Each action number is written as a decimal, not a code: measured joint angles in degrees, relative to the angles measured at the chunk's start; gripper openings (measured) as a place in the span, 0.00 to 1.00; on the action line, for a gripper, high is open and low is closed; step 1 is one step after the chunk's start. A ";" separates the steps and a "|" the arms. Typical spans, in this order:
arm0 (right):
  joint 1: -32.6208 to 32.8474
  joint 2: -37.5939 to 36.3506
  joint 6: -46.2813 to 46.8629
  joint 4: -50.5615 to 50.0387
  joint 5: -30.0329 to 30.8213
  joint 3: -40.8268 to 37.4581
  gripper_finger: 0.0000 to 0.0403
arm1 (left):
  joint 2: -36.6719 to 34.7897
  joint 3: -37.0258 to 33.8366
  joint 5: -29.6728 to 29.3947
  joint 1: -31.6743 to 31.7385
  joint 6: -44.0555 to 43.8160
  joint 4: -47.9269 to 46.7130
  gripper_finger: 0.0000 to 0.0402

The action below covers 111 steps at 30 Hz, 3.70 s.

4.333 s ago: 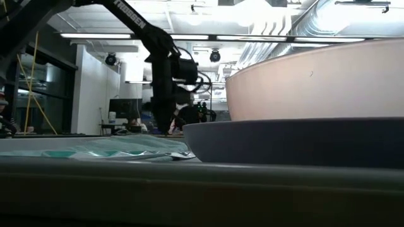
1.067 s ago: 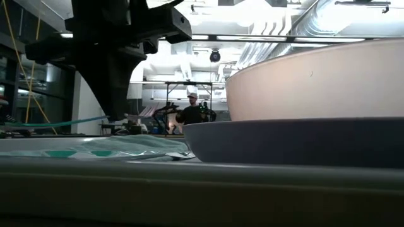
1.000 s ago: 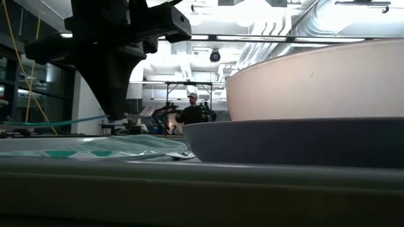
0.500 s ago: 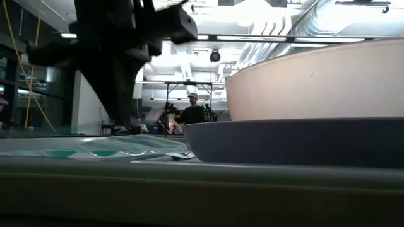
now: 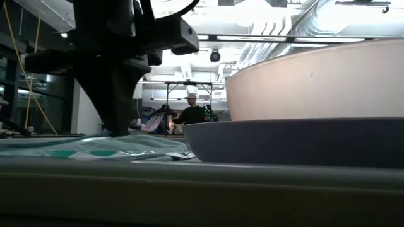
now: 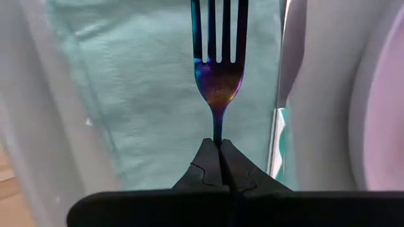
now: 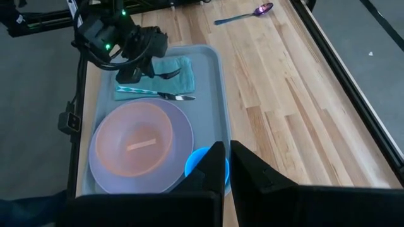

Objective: Set up tray
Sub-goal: Put the blue fork on the blue napkin to the left of the green knife, then put the blue spoon on the blue napkin to the left of the blue fork

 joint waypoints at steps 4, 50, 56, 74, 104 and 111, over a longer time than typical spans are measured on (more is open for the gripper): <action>0.00 0.00 -0.21 -0.01 0.00 0.00 0.00 | 0.67 -0.05 0.88 0.36 -0.01 -0.14 0.03; 0.00 -0.02 -1.53 -0.01 -0.24 0.00 0.00 | 4.01 0.15 3.12 0.40 0.66 3.89 0.14; -0.02 -0.02 -1.53 0.01 -0.24 0.00 0.00 | 3.86 0.18 1.34 0.65 0.52 2.96 0.14; 0.00 -0.02 -1.46 -0.01 -0.42 0.00 0.00 | 3.79 2.05 0.55 0.78 3.28 0.78 0.14; 0.00 -0.02 -2.56 -0.01 -0.44 0.00 0.00 | 3.79 2.11 -0.63 0.90 3.18 0.57 0.52; 0.00 -0.07 -2.56 -0.01 -0.87 0.00 0.00 | 2.33 2.37 -5.72 0.90 1.34 -0.63 0.59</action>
